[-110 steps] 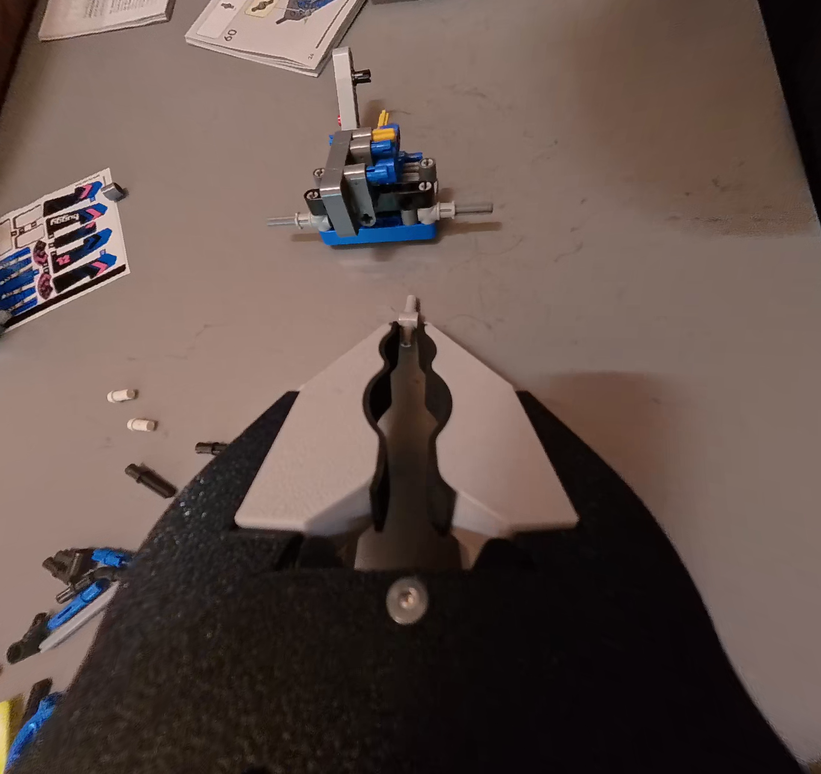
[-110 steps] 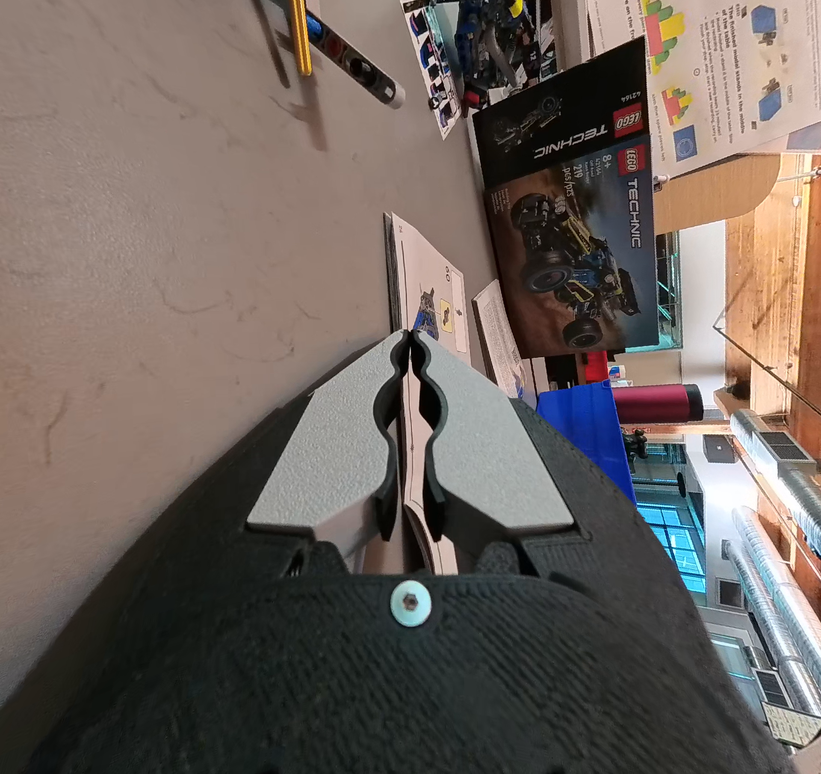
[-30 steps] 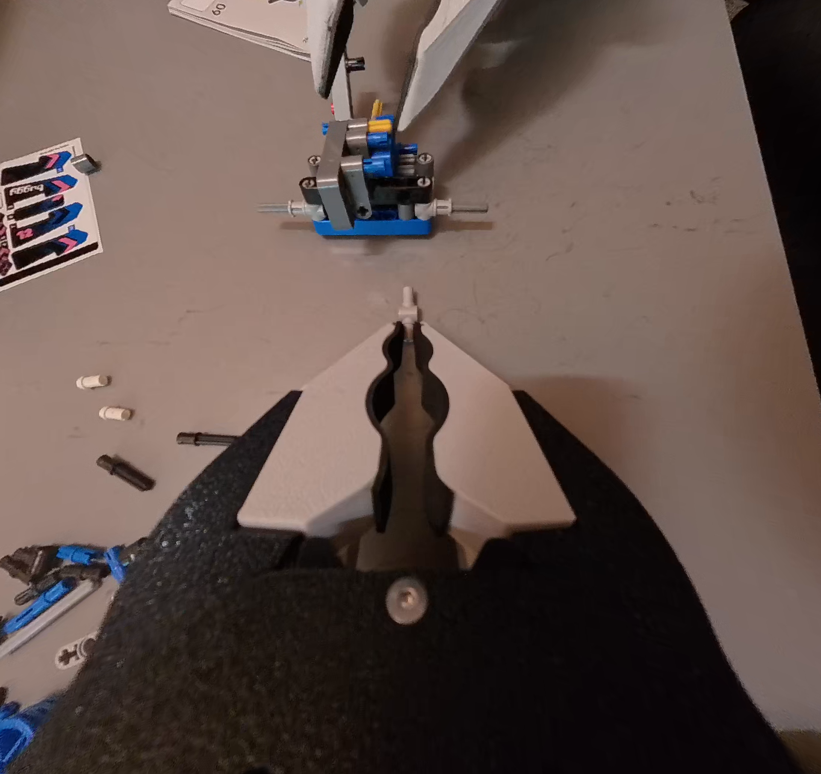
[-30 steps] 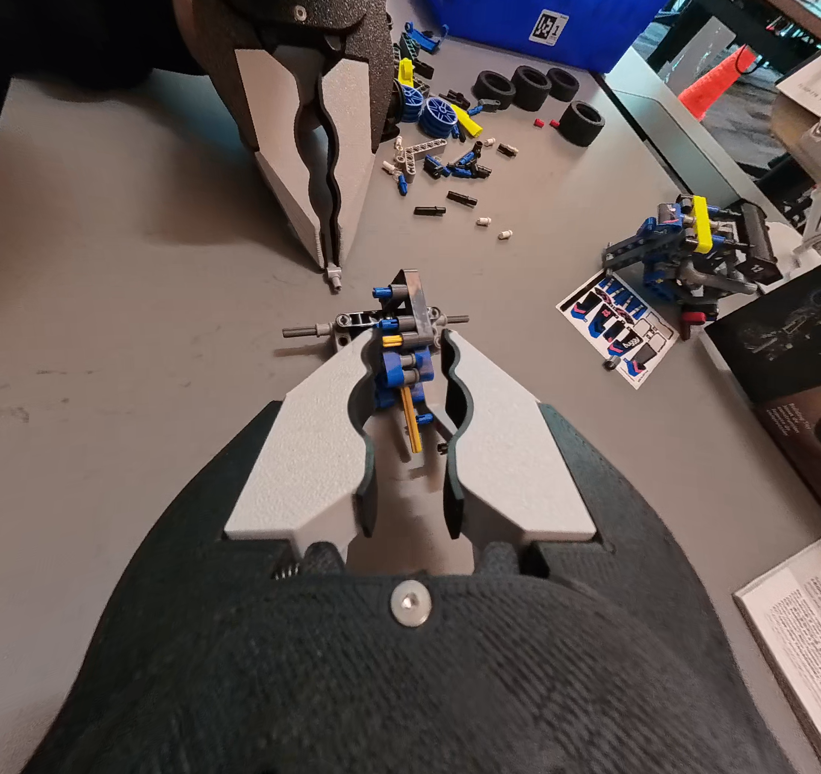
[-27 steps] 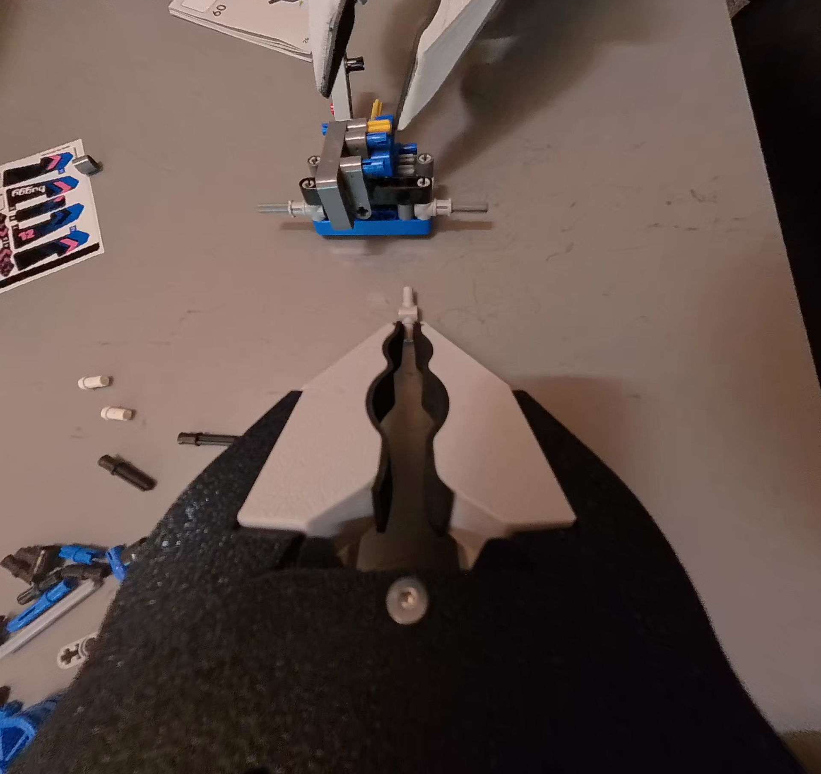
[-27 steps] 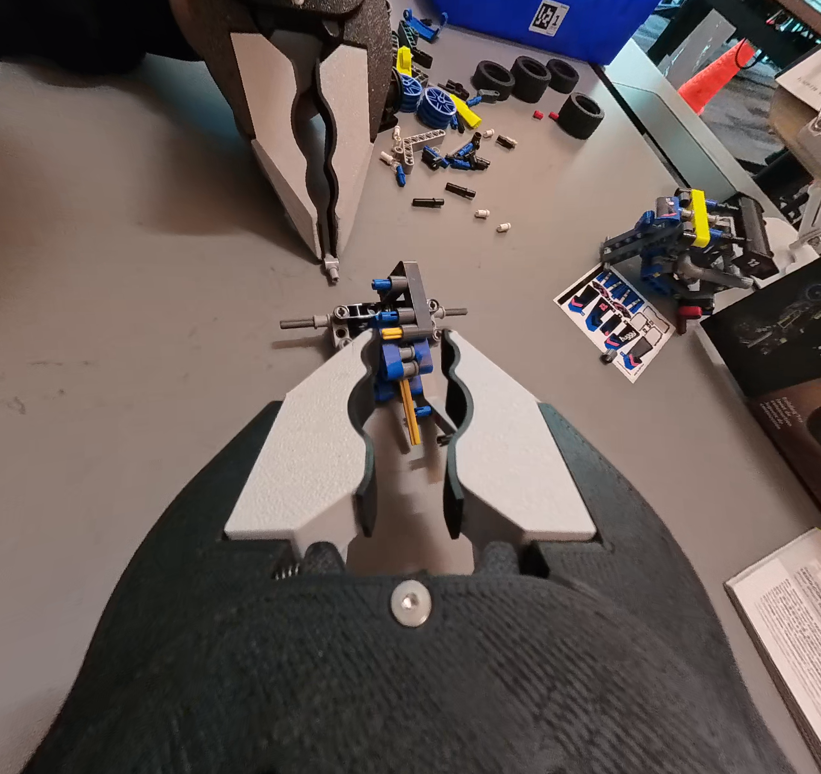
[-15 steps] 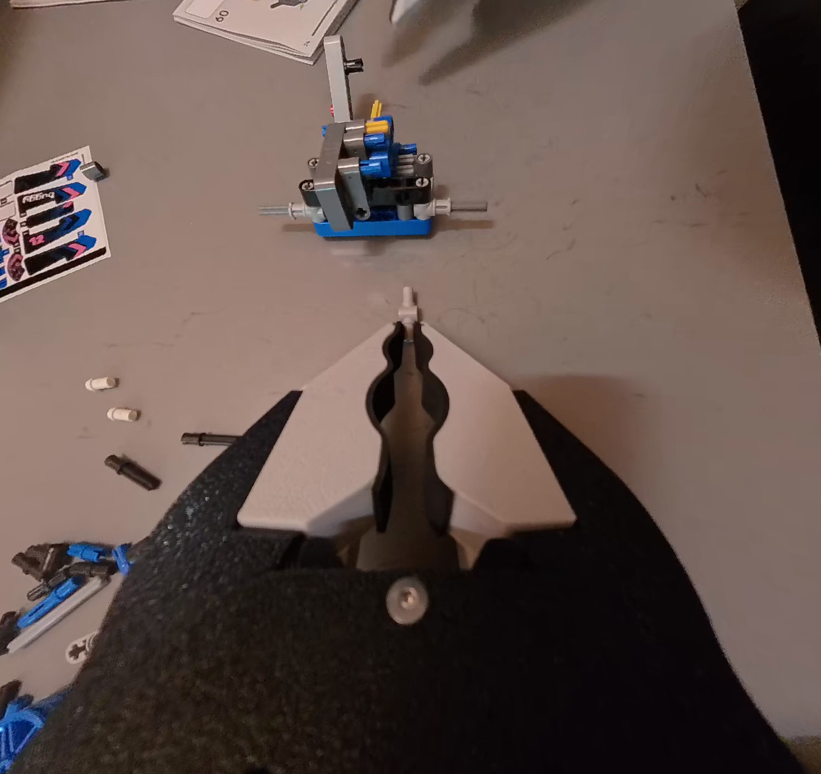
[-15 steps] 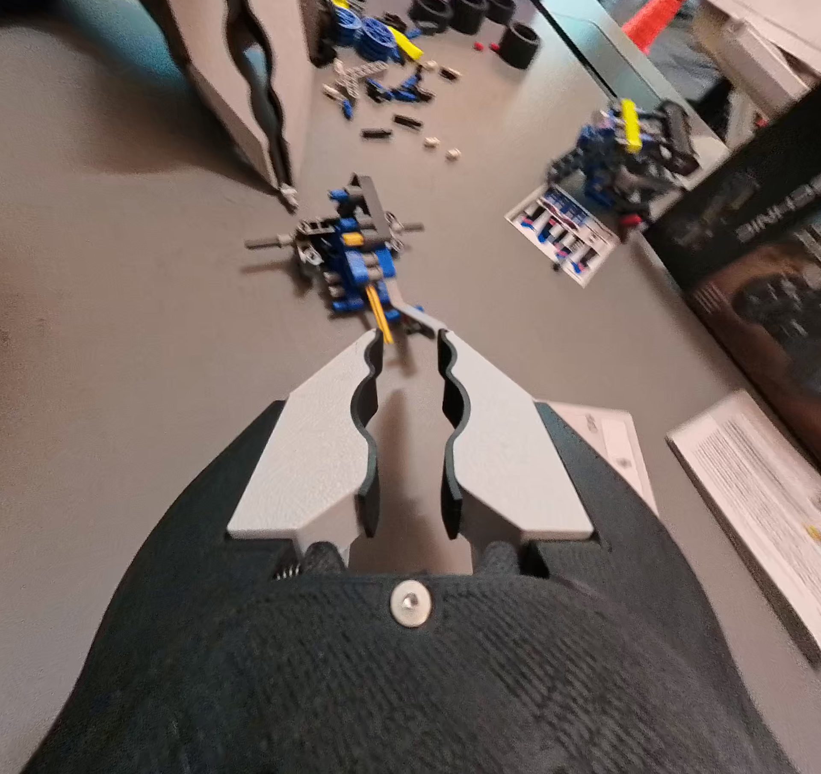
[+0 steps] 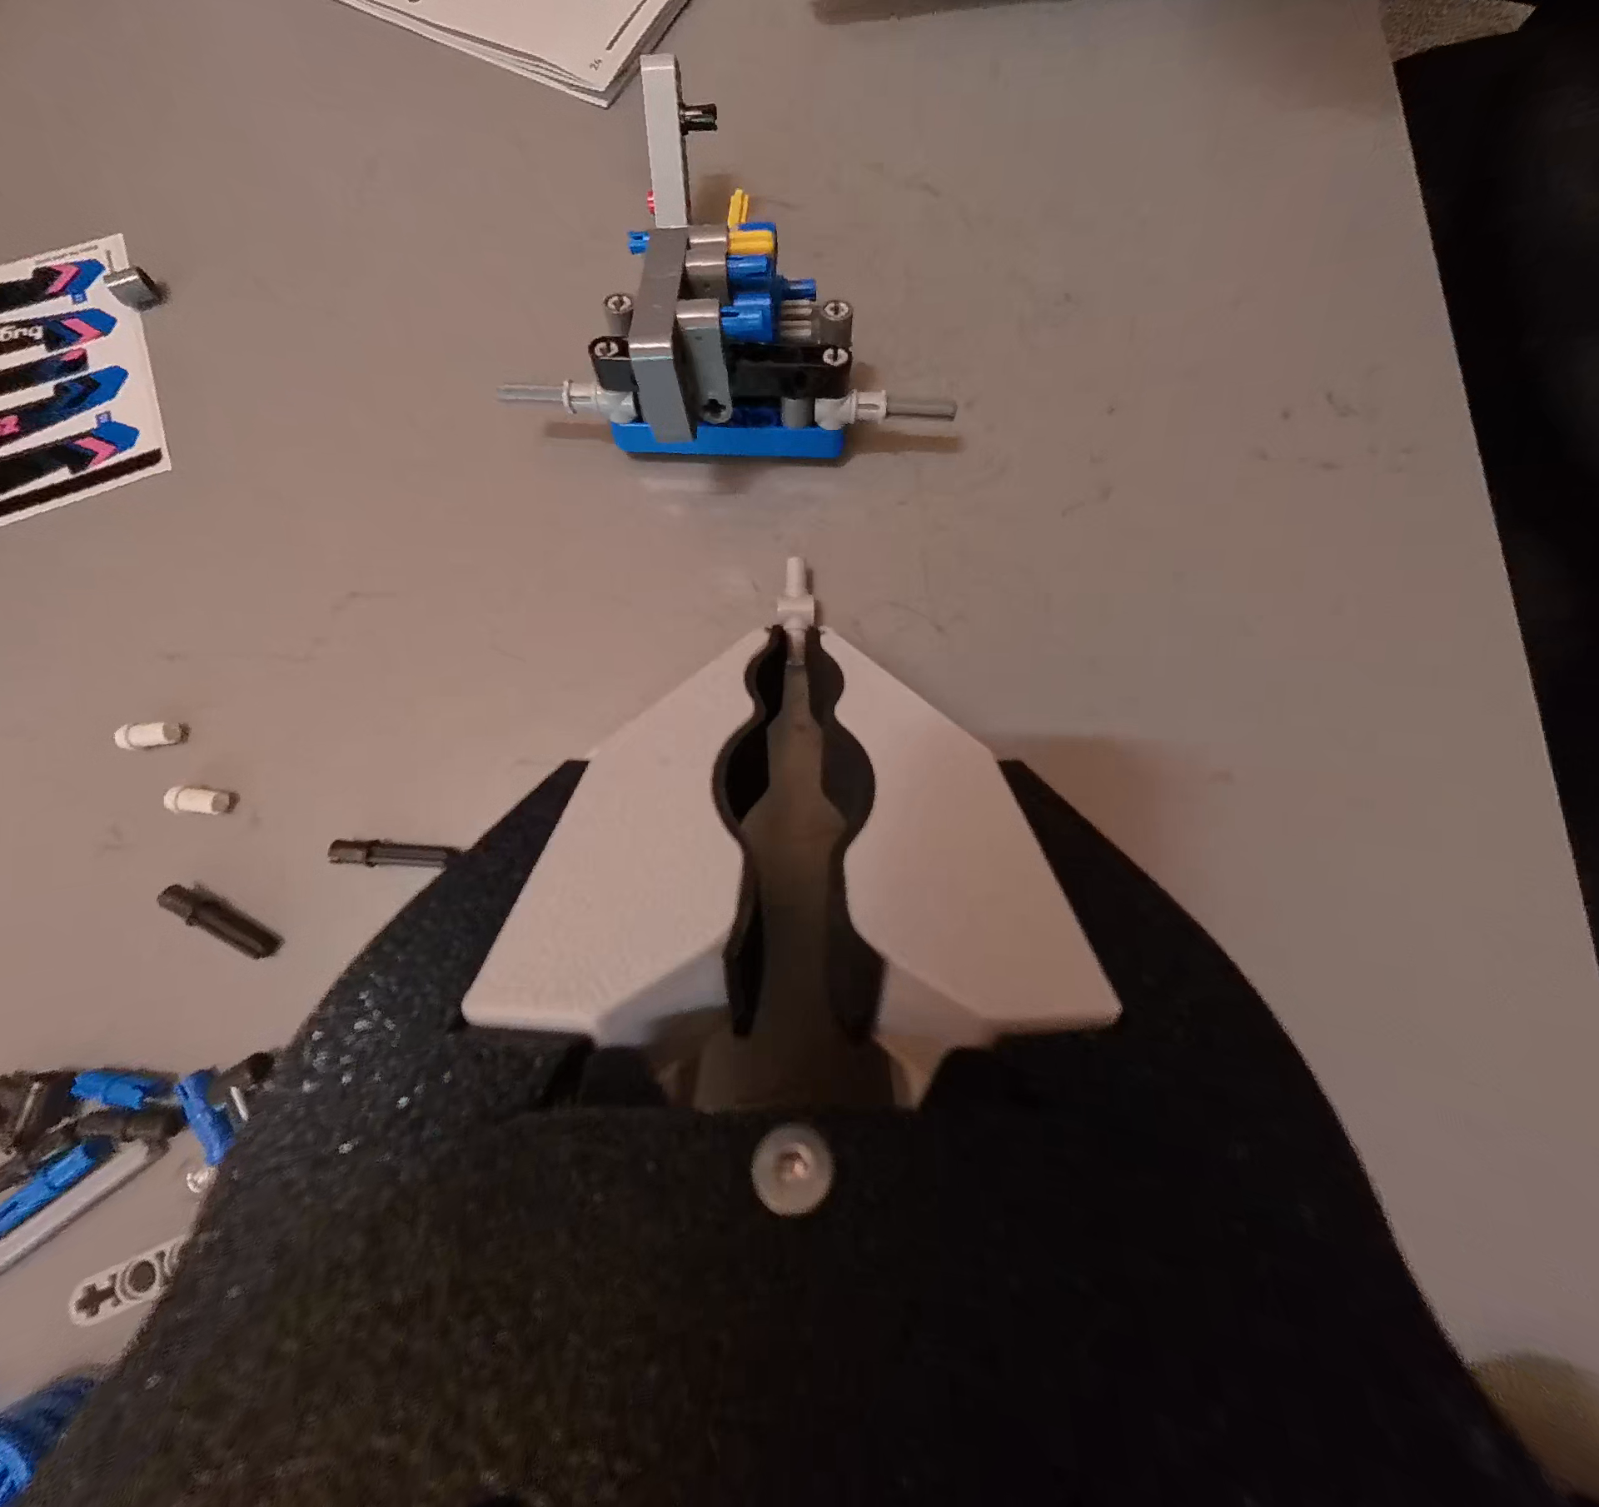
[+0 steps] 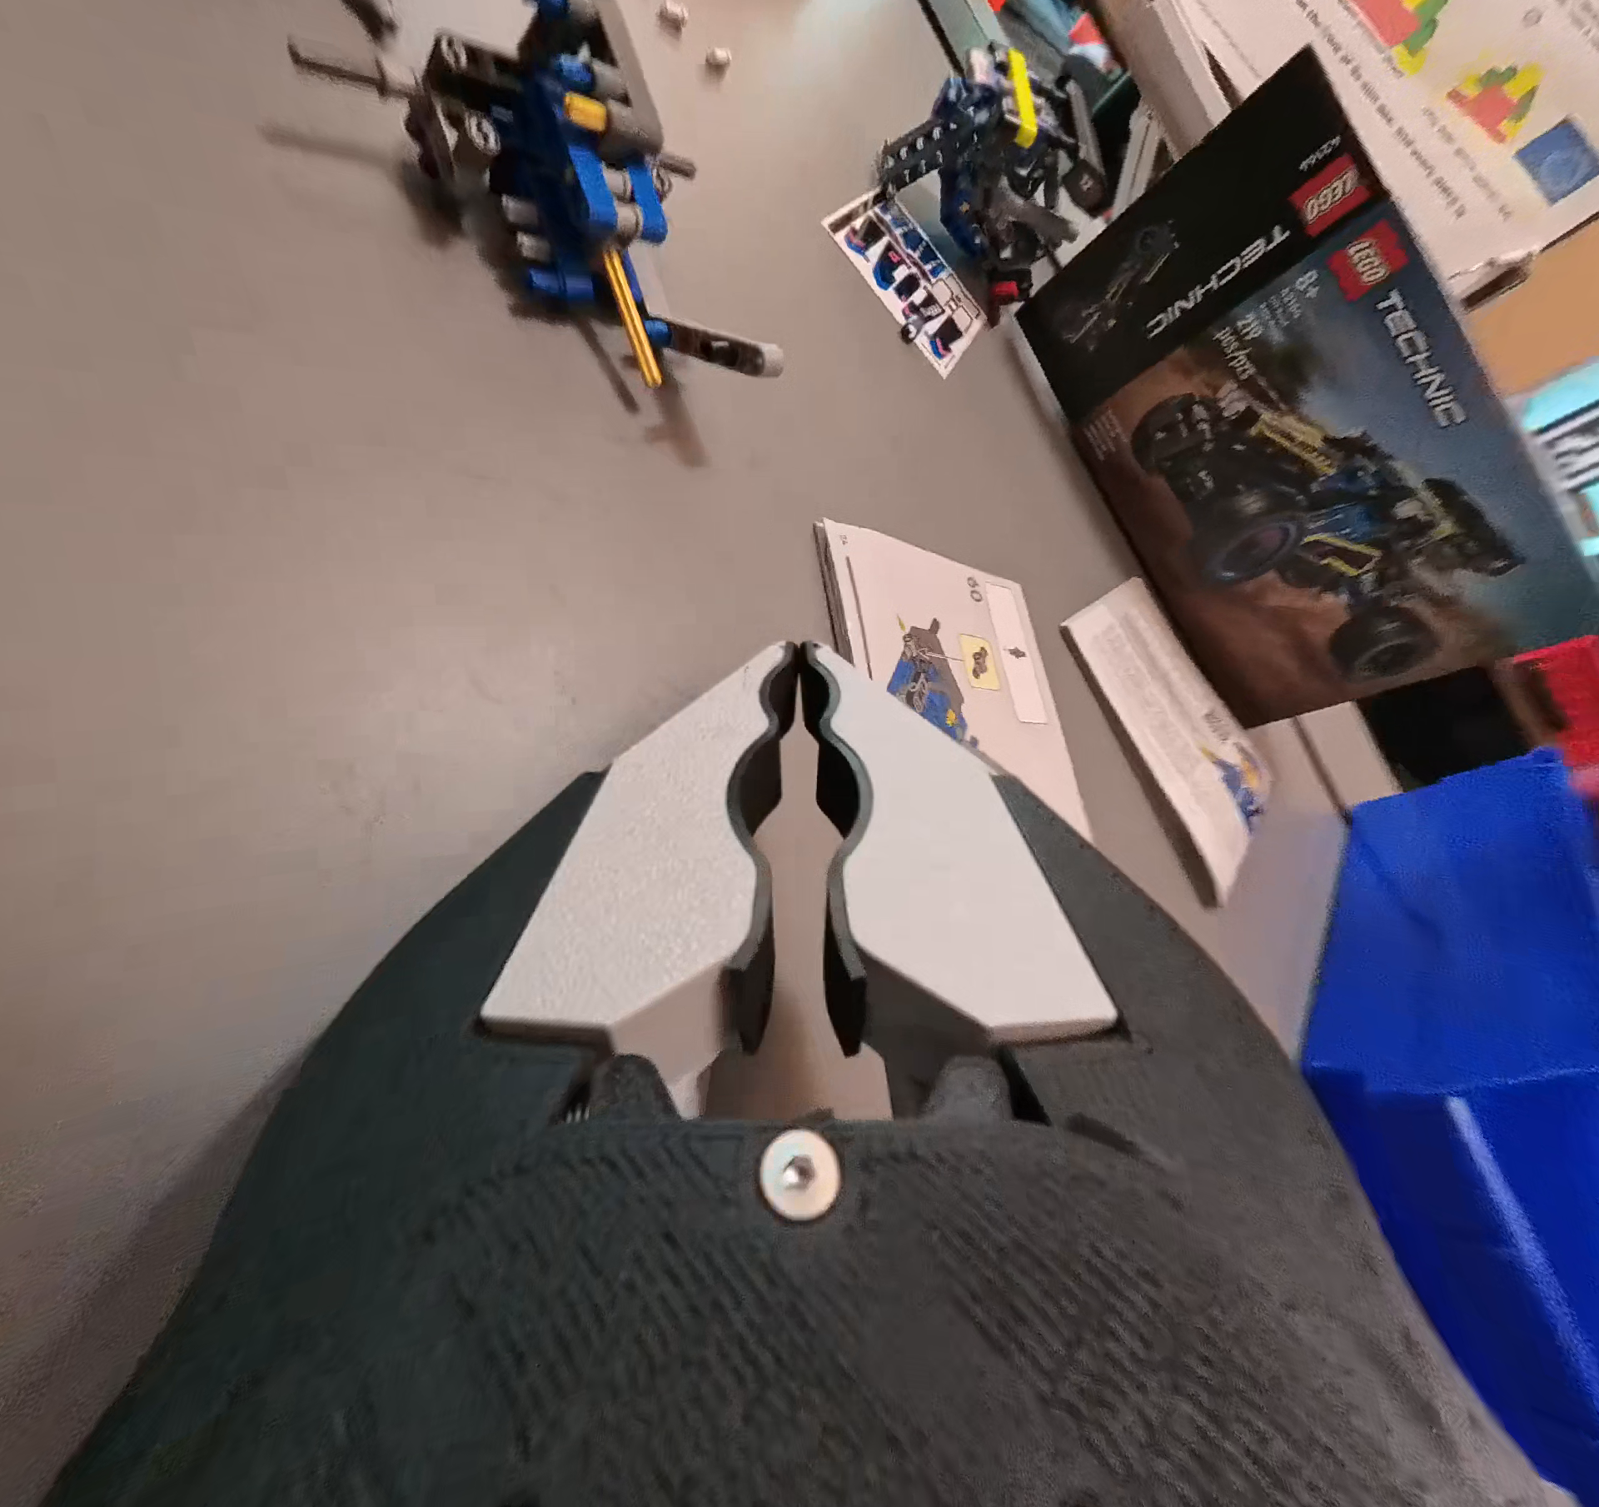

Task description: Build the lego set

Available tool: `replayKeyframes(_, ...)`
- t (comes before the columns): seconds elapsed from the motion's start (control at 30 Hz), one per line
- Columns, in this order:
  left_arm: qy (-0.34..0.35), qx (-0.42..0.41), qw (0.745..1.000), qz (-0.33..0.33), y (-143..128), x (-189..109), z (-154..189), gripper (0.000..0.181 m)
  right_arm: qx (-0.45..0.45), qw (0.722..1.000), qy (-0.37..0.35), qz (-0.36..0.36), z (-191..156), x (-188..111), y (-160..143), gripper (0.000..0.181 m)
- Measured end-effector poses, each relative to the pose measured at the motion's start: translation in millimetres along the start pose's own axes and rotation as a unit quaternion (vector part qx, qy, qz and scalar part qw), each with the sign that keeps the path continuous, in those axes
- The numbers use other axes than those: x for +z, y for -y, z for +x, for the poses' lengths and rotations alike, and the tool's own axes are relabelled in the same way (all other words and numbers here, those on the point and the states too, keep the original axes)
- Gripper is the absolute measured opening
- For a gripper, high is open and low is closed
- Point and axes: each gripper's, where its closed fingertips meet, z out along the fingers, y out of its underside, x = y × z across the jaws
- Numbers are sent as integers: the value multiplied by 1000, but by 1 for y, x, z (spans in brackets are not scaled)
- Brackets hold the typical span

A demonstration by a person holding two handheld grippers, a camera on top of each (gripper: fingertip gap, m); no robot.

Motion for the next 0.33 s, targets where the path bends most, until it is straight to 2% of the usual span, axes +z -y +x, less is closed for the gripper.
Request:
replayKeyframes(0.13, 3, 3, 1000, 0, 0, 0, 0, 2, -91, 995, -41, -21, -5, 6, -2, 0)
replayKeyframes(0.33, -9, -11, 1000, 1, 0, 0, 0, 2, -151, 985, -70, -40, -3, 11, -6, 0)
